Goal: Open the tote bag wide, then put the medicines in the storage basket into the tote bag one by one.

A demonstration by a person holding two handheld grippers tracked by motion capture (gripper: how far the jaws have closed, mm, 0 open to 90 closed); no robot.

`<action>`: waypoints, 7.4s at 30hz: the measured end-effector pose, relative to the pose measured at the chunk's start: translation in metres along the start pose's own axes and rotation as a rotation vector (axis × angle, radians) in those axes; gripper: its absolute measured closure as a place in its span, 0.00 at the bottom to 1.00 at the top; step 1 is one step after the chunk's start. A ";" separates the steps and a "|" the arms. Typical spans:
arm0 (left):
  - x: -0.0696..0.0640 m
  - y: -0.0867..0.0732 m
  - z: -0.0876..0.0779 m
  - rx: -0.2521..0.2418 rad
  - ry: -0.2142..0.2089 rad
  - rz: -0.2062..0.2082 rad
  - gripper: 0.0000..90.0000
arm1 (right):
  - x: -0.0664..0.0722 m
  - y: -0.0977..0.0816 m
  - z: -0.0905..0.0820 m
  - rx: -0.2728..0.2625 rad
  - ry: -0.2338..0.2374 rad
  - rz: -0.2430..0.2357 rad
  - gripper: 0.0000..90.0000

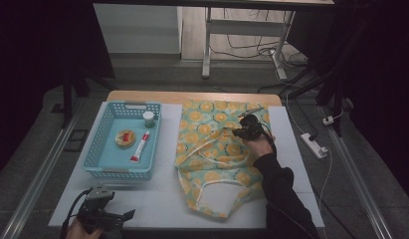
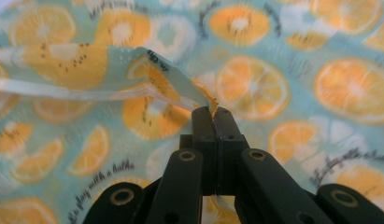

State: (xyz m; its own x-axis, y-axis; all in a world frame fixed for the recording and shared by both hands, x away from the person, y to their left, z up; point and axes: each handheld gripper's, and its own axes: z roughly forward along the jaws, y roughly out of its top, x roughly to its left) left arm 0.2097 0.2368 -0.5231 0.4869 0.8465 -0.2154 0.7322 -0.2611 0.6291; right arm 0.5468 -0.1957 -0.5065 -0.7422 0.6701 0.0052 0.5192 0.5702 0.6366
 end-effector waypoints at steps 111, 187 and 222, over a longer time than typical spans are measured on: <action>0.002 0.003 0.001 -0.021 -0.025 -0.009 0.00 | 0.090 -0.048 -0.069 -0.001 0.201 -0.167 1.00; 0.004 0.002 -0.001 -0.029 -0.006 -0.030 0.00 | 0.097 0.030 -0.103 -0.231 0.228 -0.153 1.00; -0.004 0.016 -0.017 -0.096 -0.033 0.039 0.00 | 0.095 0.023 -0.105 -0.241 0.237 -0.154 1.00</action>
State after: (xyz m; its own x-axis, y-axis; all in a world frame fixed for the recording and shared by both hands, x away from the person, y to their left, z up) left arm 0.2113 0.2371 -0.4993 0.5303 0.8207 -0.2128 0.6642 -0.2462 0.7059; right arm 0.4439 -0.1689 -0.4110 -0.8960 0.4406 0.0554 0.3000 0.5085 0.8071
